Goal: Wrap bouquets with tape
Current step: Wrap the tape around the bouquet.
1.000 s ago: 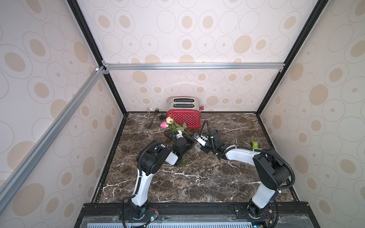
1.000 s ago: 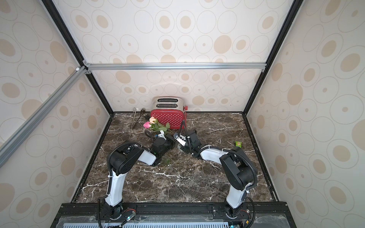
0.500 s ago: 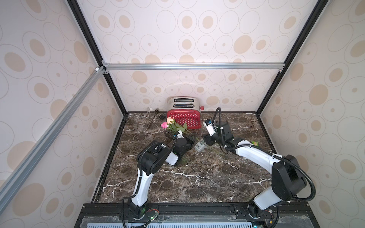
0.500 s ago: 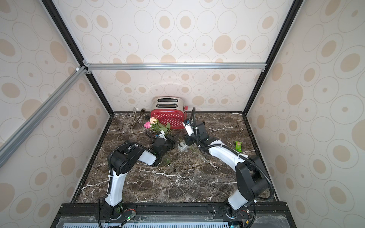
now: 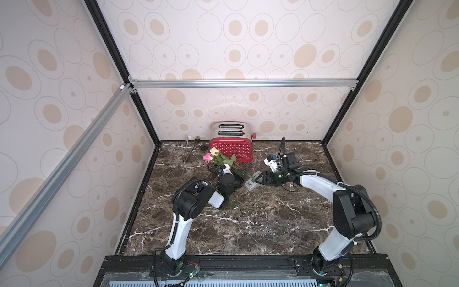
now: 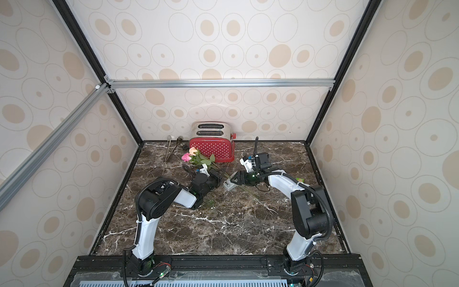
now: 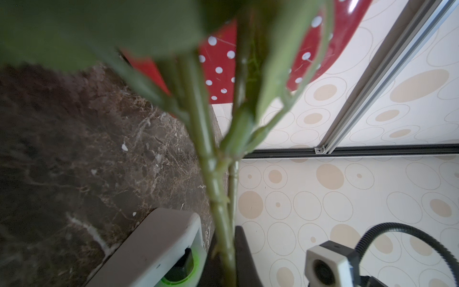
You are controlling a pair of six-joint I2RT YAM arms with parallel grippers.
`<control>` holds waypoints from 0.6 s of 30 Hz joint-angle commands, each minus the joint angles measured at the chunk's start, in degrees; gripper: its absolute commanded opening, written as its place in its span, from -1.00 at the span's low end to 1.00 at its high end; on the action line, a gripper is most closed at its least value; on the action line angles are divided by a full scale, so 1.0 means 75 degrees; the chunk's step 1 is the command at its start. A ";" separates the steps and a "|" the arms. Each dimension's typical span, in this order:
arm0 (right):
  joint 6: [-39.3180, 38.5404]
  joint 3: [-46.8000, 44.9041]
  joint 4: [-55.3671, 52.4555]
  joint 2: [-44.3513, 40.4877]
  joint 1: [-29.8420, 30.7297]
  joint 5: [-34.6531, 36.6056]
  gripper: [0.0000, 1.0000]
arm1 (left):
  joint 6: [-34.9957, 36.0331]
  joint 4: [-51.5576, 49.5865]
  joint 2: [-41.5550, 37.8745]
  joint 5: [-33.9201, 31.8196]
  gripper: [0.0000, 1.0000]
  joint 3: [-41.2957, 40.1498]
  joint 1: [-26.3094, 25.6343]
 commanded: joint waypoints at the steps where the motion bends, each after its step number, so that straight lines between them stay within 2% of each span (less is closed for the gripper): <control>1: 0.0487 -0.0151 0.0195 0.0201 -0.0130 -0.0813 0.31 | 0.0119 0.0649 0.0047 0.0201 -1.00 0.0012 0.0061; 5: 0.0771 -0.0192 0.0488 0.0486 -0.0149 -0.1269 0.27 | 0.0071 0.0861 0.0111 0.0377 -1.00 -0.0017 0.0119; 11: 0.0869 -0.0195 0.0720 0.0720 -0.0323 -0.1229 0.29 | 0.0087 0.0901 0.0129 0.0497 -1.00 0.0006 0.0167; 15: 0.1153 -0.0032 0.1037 0.1117 -0.0360 -0.1543 0.27 | 0.0064 0.0944 0.0186 0.0596 -1.00 0.0062 0.0193; 18: 0.1439 0.0014 0.1416 0.1376 -0.0410 -0.1776 0.34 | 0.0069 0.0945 0.0199 0.0657 -1.00 0.0101 0.0191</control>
